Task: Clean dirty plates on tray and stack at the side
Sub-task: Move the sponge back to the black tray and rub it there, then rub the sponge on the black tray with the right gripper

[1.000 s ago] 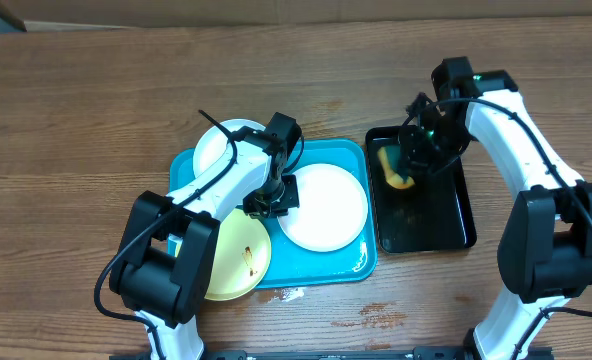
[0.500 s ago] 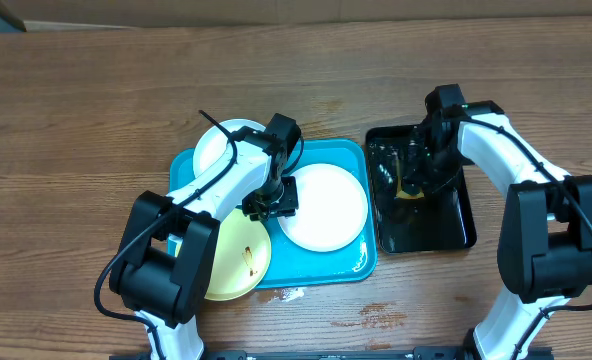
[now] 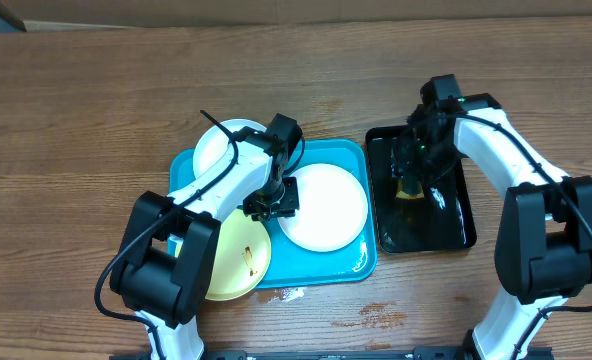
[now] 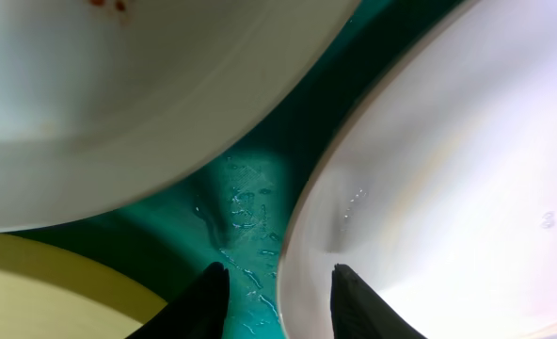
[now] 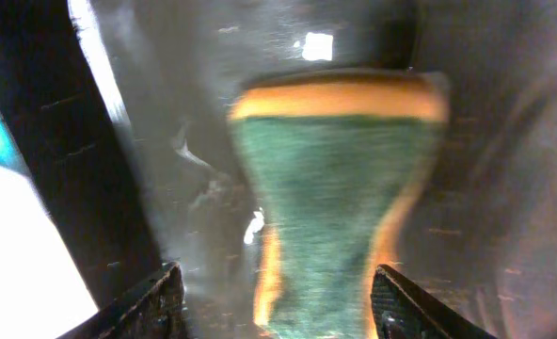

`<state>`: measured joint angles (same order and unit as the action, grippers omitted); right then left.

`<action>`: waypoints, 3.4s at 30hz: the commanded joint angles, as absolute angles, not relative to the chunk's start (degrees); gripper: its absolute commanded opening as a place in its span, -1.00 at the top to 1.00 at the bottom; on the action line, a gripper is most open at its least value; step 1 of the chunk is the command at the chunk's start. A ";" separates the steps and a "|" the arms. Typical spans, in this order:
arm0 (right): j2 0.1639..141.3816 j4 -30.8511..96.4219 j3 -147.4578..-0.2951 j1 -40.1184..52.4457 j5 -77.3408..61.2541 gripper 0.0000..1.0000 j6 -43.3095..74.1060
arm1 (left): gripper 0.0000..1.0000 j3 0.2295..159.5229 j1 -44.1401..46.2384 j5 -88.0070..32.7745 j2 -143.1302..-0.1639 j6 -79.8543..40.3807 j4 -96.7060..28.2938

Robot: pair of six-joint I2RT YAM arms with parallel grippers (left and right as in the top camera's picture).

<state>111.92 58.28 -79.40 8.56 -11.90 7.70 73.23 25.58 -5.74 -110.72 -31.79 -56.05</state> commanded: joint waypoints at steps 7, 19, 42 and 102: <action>110.13 54.19 -80.64 10.55 0.12 -0.35 6.33 | 0.23 73.12 26.72 -5.39 -111.37 -31.24 -55.61; 111.35 47.55 -74.17 10.61 1.50 -0.15 12.29 | 0.24 73.12 26.70 -5.39 -111.37 -31.22 -55.51; 111.15 57.17 -75.42 10.61 -1.45 -0.47 12.32 | 0.23 73.12 26.70 -5.34 -111.37 -31.24 -55.40; 109.49 44.80 -72.82 10.50 -2.39 0.66 12.25 | 0.14 73.12 26.70 -4.23 -111.37 -28.99 -55.22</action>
<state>110.85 43.13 -70.26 10.50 -1.28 11.88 73.23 26.55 -5.08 -110.72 -30.96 -55.29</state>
